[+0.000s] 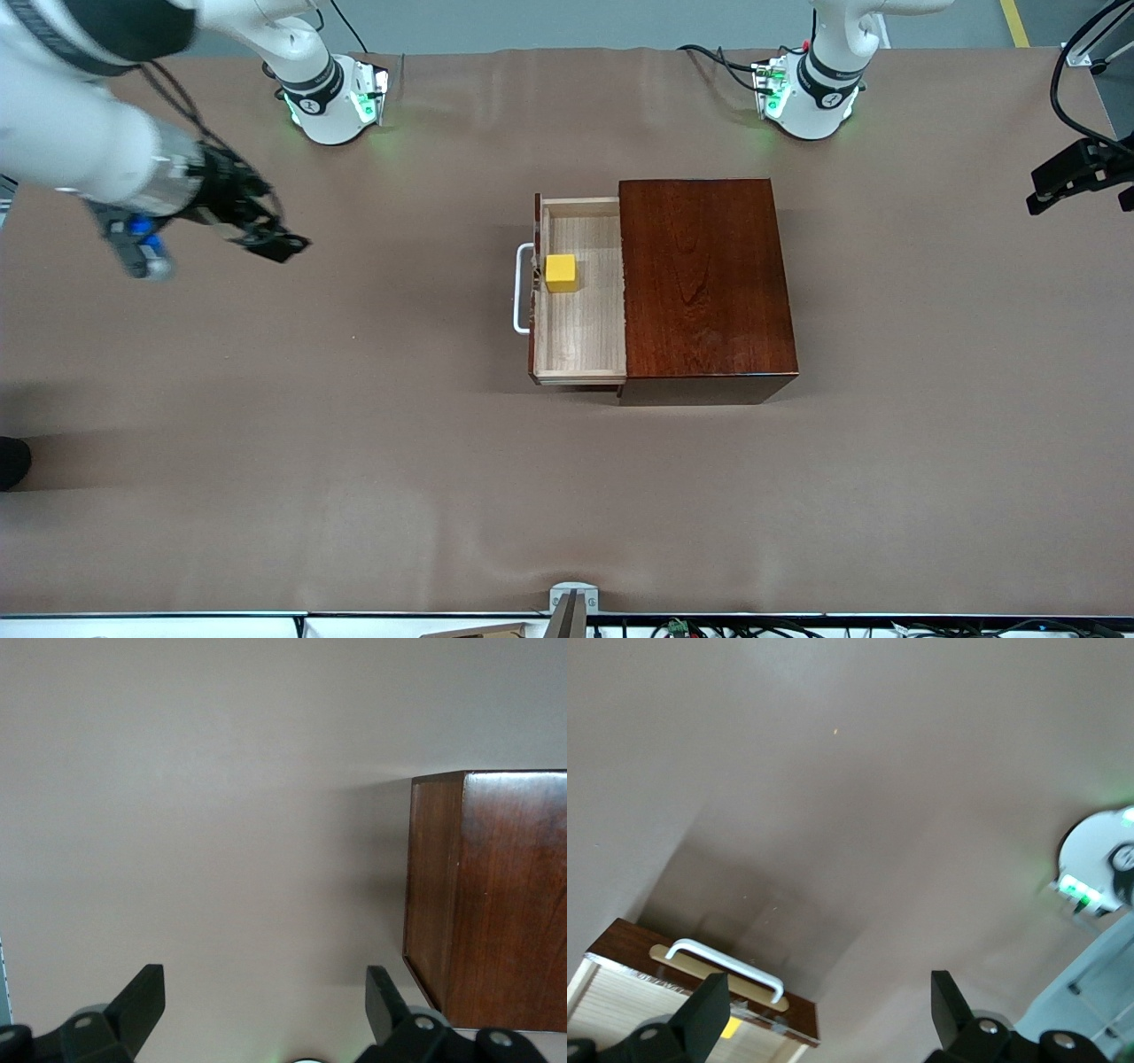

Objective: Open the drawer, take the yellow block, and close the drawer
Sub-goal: 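Lower the right gripper over the yellow block in the drawer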

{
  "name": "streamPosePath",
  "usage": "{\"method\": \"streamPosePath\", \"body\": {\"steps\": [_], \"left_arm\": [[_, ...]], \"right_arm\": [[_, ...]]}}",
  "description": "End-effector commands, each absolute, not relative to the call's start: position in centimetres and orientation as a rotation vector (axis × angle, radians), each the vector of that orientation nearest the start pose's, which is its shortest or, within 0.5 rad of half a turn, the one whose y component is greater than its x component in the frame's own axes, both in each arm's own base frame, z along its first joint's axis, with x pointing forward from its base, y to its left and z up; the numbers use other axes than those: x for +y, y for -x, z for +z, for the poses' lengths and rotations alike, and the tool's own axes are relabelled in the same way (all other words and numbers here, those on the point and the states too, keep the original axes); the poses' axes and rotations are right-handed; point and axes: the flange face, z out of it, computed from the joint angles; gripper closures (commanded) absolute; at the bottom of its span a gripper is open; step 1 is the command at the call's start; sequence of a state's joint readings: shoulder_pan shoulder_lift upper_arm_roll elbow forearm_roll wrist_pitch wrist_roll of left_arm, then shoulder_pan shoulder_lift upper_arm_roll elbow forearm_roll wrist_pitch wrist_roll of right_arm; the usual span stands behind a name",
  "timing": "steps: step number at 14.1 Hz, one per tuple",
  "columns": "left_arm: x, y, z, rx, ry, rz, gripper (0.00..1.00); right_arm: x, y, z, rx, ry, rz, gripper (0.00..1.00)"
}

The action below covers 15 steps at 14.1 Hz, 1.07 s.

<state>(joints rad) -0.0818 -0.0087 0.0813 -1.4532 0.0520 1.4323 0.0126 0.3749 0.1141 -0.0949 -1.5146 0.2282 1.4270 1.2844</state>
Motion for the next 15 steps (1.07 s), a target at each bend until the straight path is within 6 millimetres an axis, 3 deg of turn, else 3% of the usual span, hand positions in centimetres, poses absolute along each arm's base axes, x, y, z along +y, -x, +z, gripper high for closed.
{"method": "streamPosePath", "body": {"steps": [1, 3, 6, 10, 15], "left_arm": [[0.8, -52.7, 66.8, 0.025, 3.110, 0.022, 0.00], [1.1, -51.9, 67.1, 0.018, 3.109, -0.006, 0.00], [1.1, -51.2, 68.2, 0.021, 3.099, -0.039, 0.00], [-0.4, -51.0, 68.3, 0.051, 3.095, -0.036, 0.00], [-0.6, -50.9, 68.1, 0.035, 3.092, -0.008, 0.00]], "right_arm": [[24.1, -53.9, 56.3, 1.612, 2.657, 0.444, 0.00], [28.7, -53.5, 54.2, 1.724, 2.609, 0.422, 0.00], [33.2, -52.9, 51.9, 1.837, 2.545, 0.396, 0.00], [39.9, -51.7, 48.3, 1.959, 2.423, 0.332, 0.00], [45.9, -49.9, 44.3, 2.014, 2.338, 0.282, 0.00]]}}
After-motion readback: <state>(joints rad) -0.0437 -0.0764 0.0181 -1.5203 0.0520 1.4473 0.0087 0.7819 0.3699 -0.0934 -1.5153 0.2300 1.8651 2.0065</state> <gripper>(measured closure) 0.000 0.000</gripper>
